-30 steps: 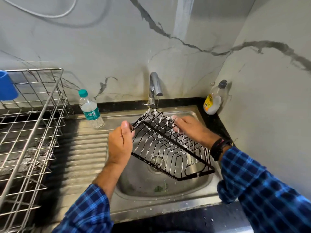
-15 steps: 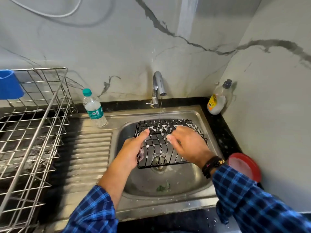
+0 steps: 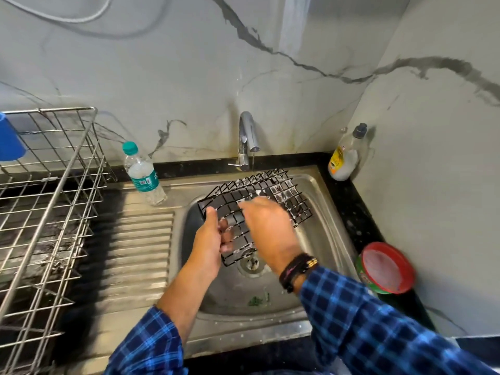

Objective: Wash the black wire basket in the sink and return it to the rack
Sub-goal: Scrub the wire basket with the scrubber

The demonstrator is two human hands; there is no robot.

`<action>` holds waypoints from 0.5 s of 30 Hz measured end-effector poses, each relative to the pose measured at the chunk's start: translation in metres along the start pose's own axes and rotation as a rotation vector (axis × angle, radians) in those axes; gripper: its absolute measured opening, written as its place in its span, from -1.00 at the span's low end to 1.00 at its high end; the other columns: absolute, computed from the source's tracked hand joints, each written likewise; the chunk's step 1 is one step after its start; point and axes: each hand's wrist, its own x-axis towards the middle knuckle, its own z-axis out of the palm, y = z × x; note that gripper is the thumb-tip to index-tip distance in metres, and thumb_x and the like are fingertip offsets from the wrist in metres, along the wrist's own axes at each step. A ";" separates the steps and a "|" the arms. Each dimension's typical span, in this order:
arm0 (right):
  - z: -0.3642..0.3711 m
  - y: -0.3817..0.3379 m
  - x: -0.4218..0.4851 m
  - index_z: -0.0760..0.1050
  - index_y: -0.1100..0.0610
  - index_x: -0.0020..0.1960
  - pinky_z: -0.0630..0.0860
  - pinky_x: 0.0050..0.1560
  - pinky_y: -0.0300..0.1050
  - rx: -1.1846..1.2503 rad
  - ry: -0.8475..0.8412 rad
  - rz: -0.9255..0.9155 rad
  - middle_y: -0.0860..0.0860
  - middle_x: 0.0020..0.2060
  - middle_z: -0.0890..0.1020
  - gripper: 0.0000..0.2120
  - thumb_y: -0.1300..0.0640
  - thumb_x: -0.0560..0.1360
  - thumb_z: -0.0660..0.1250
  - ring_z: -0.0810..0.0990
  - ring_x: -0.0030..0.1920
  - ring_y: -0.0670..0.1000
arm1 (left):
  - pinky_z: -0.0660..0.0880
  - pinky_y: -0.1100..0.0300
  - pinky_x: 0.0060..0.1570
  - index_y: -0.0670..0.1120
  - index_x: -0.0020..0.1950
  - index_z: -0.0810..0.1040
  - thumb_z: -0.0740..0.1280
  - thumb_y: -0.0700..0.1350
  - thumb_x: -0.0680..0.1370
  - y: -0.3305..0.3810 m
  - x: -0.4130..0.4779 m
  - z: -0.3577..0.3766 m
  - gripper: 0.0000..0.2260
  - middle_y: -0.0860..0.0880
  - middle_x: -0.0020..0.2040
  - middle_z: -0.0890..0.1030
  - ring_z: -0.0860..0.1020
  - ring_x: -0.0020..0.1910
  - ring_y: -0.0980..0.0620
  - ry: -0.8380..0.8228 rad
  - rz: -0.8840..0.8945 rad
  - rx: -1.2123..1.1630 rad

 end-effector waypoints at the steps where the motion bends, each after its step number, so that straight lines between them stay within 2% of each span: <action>1: 0.004 -0.014 -0.002 0.61 0.06 0.11 0.55 0.03 -0.30 0.045 -0.007 -0.071 -0.04 -0.08 0.64 -0.76 0.25 0.47 0.45 0.60 -0.09 -0.09 | 0.14 0.29 -0.61 -0.06 -0.24 0.42 0.05 0.15 0.70 -0.003 0.002 0.000 -0.57 0.07 -0.54 0.34 0.23 -0.59 0.13 -0.003 0.005 0.019; 3: 0.009 -0.025 -0.005 0.64 0.06 0.03 0.61 0.00 -0.19 0.101 -0.008 -0.207 -0.04 -0.12 0.67 -0.78 0.26 0.42 0.49 0.62 -0.12 -0.07 | 0.18 0.28 -0.59 -0.11 -0.24 0.48 0.06 0.15 0.70 -0.005 0.005 -0.001 -0.52 0.01 -0.53 0.36 0.28 -0.59 0.11 -0.002 0.021 0.067; 5: 0.008 -0.009 -0.005 0.63 0.10 0.15 0.60 0.10 -0.16 0.107 -0.025 -0.295 -0.01 0.01 0.70 -0.69 0.28 0.42 0.50 0.65 0.00 -0.05 | 0.17 0.29 -0.62 -0.11 -0.25 0.48 0.08 0.14 0.70 -0.005 0.006 -0.005 -0.54 0.00 -0.49 0.35 0.26 -0.58 0.12 0.000 0.014 0.061; 6: 0.005 0.006 -0.003 0.60 0.09 0.21 0.60 0.13 -0.16 0.079 -0.036 -0.266 0.00 0.07 0.68 -0.66 0.26 0.45 0.48 0.65 0.04 -0.05 | 0.15 0.31 -0.64 -0.08 -0.26 0.43 0.09 0.14 0.69 -0.003 0.005 -0.008 -0.56 0.02 -0.47 0.33 0.23 -0.58 0.14 -0.009 -0.004 0.032; 8: 0.000 0.044 0.009 0.56 0.03 0.26 0.60 0.04 -0.26 -0.012 -0.040 -0.044 -0.01 0.10 0.65 -0.70 0.22 0.54 0.38 0.62 -0.02 -0.12 | 0.10 0.33 -0.64 -0.04 -0.27 0.33 0.10 0.15 0.68 0.000 0.002 -0.013 -0.60 0.04 -0.43 0.25 0.17 -0.56 0.16 -0.043 -0.018 0.008; 11: -0.018 0.089 0.026 0.62 0.06 0.13 0.52 -0.09 -0.31 -0.007 0.036 0.312 0.04 0.01 0.66 -0.82 0.21 0.61 0.28 0.57 -0.12 -0.12 | 0.09 0.32 -0.57 -0.03 -0.19 0.31 0.08 0.14 0.69 0.001 -0.004 -0.018 -0.66 0.09 -0.40 0.26 0.15 -0.48 0.15 -0.096 0.026 0.067; 13: -0.024 0.087 0.032 0.64 0.09 0.07 0.50 -0.10 -0.31 0.072 0.119 0.377 0.03 -0.03 0.65 -0.85 0.19 0.62 0.29 0.56 -0.13 -0.12 | 0.12 0.30 -0.54 -0.04 -0.18 0.31 0.06 0.15 0.68 0.000 -0.007 -0.016 -0.65 0.10 -0.40 0.26 0.15 -0.48 0.15 -0.127 0.082 0.149; 15: -0.025 0.060 0.036 0.64 0.10 0.11 0.48 -0.13 -0.43 0.171 0.179 0.343 -0.06 -0.04 0.61 -0.84 0.20 0.60 0.31 0.55 -0.13 -0.18 | 0.18 0.30 -0.52 -0.04 -0.21 0.32 0.05 0.19 0.67 -0.002 -0.009 -0.011 -0.62 0.08 -0.41 0.26 0.19 -0.49 0.14 -0.121 0.156 0.260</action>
